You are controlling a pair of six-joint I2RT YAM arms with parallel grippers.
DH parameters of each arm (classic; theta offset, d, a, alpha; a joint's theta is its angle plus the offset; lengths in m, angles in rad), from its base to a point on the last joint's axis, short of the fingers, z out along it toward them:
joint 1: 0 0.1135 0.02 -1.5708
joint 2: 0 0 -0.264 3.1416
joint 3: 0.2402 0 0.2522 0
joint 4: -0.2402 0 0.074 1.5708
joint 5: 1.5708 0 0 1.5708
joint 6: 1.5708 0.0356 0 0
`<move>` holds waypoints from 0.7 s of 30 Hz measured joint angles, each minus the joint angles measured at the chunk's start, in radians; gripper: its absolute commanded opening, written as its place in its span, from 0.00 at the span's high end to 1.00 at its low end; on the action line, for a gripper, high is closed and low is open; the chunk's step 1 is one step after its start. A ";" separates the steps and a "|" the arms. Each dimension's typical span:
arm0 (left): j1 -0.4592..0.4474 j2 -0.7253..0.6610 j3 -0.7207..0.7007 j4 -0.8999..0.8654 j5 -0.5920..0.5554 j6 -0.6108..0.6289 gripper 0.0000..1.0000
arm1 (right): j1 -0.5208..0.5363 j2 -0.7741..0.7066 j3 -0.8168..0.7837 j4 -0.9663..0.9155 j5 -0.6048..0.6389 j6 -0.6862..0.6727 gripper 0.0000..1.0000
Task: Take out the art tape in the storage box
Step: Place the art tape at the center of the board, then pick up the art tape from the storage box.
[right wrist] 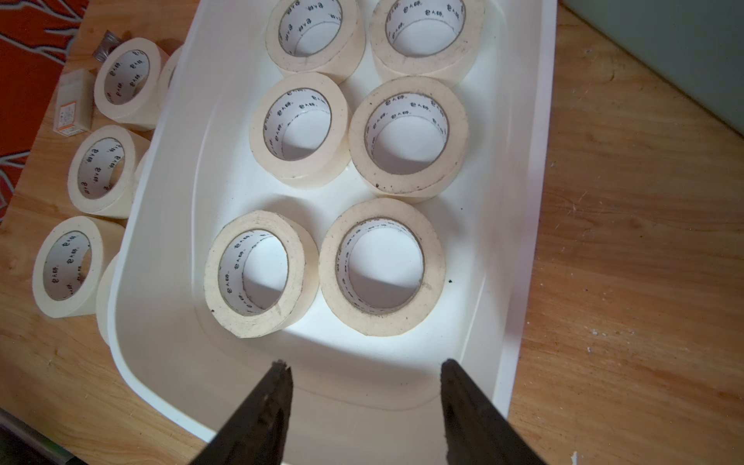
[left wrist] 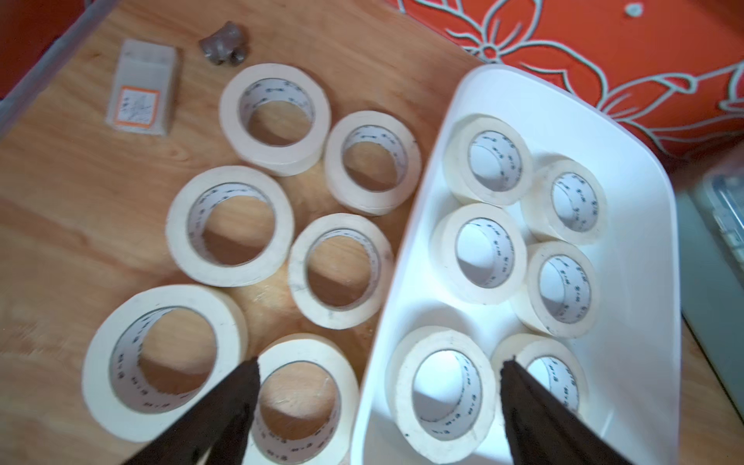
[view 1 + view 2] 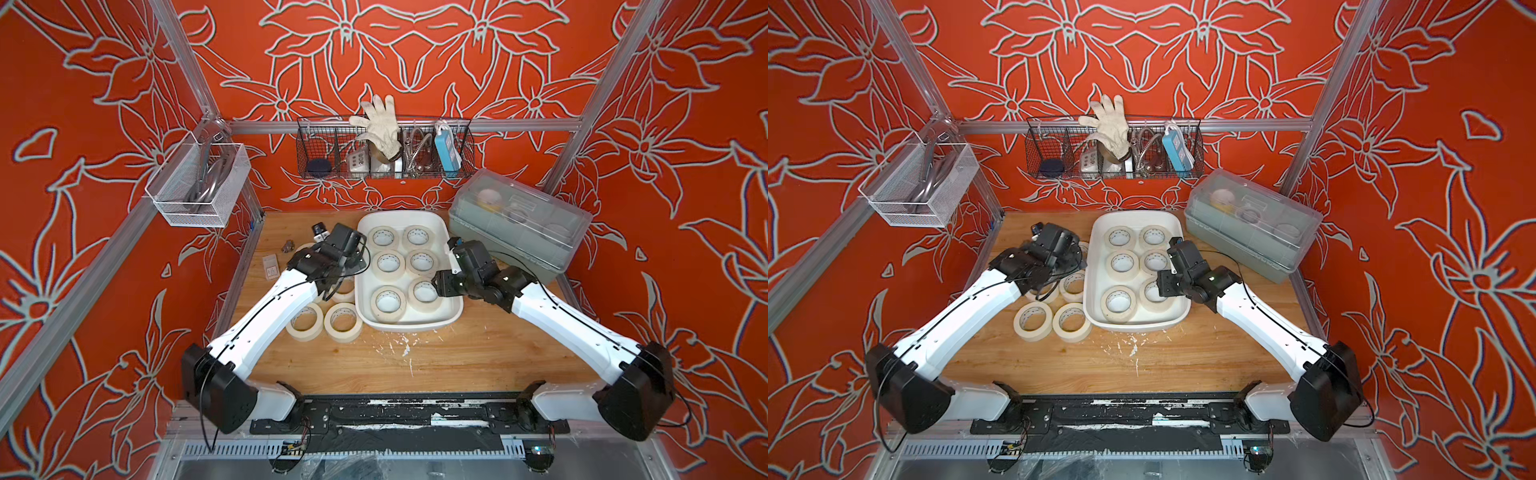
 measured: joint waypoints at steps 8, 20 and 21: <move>-0.041 0.357 0.322 -0.081 0.068 0.122 0.20 | -0.046 -0.026 -0.059 0.015 -0.003 0.005 0.33; -0.015 0.887 0.853 -0.197 0.100 0.094 0.33 | -0.094 -0.040 -0.093 0.044 -0.042 0.009 0.33; -0.010 0.913 0.880 -0.198 0.100 0.087 0.33 | -0.095 -0.041 -0.097 0.048 -0.045 0.010 0.33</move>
